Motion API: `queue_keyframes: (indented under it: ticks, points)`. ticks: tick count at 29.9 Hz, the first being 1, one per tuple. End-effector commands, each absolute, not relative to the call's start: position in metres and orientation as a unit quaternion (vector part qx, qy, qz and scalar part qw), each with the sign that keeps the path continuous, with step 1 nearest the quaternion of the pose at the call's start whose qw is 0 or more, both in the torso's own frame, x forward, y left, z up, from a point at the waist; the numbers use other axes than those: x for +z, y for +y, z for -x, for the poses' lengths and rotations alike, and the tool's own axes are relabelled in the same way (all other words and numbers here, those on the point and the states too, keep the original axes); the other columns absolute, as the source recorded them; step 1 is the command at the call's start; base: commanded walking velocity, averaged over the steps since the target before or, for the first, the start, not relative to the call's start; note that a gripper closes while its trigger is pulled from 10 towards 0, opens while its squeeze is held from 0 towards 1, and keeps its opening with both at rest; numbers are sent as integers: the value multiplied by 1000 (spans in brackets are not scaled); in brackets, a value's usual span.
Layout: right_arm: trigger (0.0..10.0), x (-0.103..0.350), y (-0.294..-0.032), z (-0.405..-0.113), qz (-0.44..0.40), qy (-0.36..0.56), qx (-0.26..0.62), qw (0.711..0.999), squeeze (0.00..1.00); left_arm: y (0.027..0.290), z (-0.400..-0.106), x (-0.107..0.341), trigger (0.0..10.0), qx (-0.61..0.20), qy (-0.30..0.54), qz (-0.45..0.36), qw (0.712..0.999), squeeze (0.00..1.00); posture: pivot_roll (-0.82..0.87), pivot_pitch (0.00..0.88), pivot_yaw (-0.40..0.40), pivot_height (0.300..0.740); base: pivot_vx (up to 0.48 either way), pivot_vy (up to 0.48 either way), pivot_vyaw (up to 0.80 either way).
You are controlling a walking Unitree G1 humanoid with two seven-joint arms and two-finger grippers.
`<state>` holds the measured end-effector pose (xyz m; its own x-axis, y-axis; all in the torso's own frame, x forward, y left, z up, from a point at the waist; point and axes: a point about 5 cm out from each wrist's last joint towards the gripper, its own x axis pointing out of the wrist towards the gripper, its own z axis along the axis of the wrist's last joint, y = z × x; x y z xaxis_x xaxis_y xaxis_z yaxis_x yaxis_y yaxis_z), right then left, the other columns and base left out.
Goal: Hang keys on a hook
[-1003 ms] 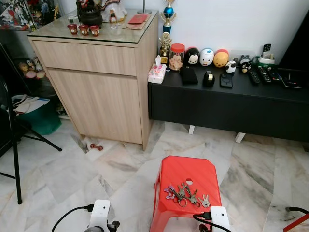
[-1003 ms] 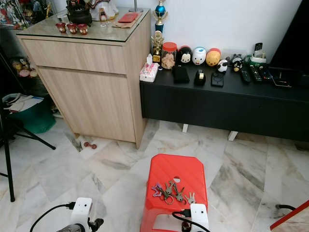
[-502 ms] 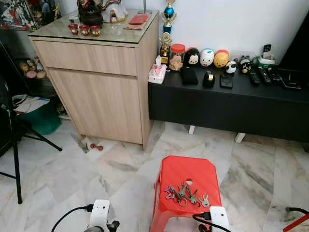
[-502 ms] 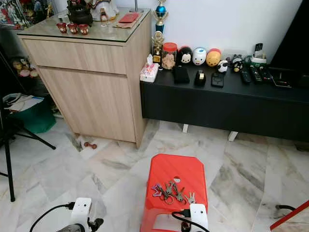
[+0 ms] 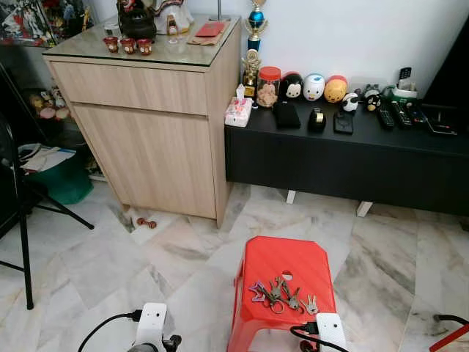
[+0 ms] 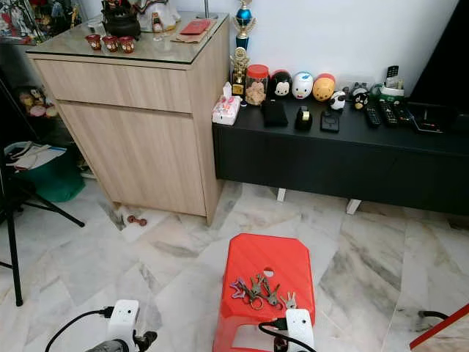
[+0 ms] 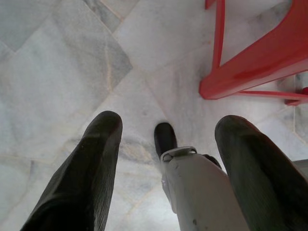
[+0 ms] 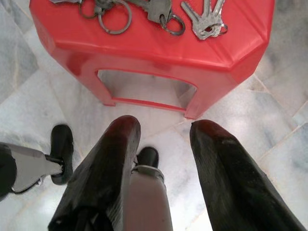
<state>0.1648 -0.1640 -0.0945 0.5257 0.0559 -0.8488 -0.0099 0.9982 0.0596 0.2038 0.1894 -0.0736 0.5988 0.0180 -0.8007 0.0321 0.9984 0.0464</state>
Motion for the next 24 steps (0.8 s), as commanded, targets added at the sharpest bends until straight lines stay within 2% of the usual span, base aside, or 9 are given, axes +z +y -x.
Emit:
queue_keyframes:
  ticks: [1, 4, 24]
  points:
    - [10000, -97, -165, -159, -19, 488, 21, 872, 0, 190, -197, -77, 10000, -7, 459, -23, 888, 0, 46, 0, -30, 740, 0, 0, 800]
    - [10000, -97, -166, -157, -19, 491, 19, 871, 0, 190, -197, -77, 10000, -7, 458, -23, 888, 0, 46, 0, -30, 740, 0, 0, 763]
    - [10000, -99, -169, -151, -38, 493, 4, 869, 0, 190, -197, -77, 10000, -6, 460, -24, 887, 0, 45, 0, -30, 740, 0, 0, 0]
